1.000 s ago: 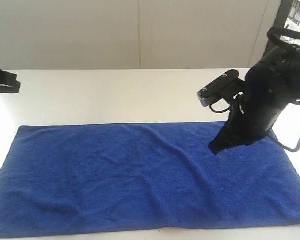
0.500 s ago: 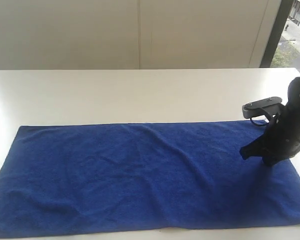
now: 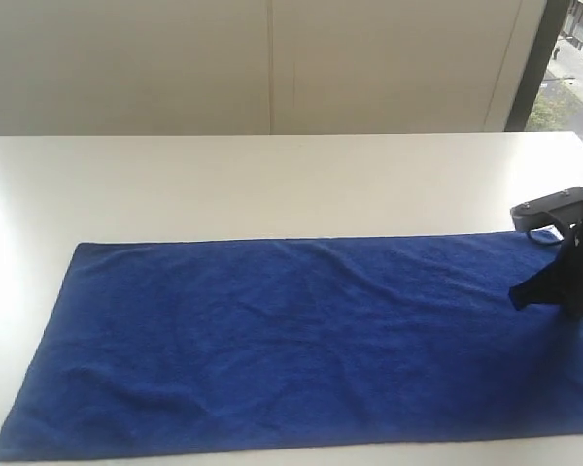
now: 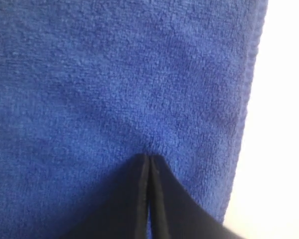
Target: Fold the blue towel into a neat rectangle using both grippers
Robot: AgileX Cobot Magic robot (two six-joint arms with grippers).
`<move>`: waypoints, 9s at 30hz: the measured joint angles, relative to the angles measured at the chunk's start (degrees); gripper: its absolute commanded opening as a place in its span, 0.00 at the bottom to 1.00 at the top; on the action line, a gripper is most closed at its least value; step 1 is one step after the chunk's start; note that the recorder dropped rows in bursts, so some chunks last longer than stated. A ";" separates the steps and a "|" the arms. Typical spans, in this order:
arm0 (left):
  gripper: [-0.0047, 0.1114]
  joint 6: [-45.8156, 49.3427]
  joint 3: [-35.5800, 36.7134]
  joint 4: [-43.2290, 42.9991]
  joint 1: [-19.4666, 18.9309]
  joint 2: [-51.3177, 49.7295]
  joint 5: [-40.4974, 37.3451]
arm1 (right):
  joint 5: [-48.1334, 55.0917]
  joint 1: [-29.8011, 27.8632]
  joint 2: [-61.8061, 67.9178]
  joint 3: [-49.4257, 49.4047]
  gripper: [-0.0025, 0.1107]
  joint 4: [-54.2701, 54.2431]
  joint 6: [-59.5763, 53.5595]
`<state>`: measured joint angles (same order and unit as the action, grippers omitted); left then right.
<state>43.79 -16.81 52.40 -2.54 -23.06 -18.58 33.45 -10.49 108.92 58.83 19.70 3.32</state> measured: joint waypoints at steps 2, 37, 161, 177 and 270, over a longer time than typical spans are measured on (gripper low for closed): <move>0.04 0.00 0.00 0.02 0.00 0.00 0.00 | 0.42 -1.83 0.00 0.00 0.02 0.11 0.45; 0.04 0.00 0.00 0.92 2.34 0.00 0.00 | 12.86 -23.61 -5.73 8.28 0.47 -28.11 -33.83; 0.04 0.00 0.00 1.28 2.39 0.00 0.02 | 8.36 46.45 18.27 50.15 0.10 -43.75 -20.82; 0.04 0.00 0.00 1.28 2.39 0.00 0.24 | 10.69 45.50 16.51 50.15 0.37 -33.51 -24.37; 0.04 1.53 -0.38 7.96 2.39 0.00 -2.65 | 11.56 57.34 -4.55 9.57 0.02 -12.94 -4.88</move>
<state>45.32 -17.18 60.36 -0.16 -23.06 -21.22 45.01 46.85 104.38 68.39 6.76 -1.56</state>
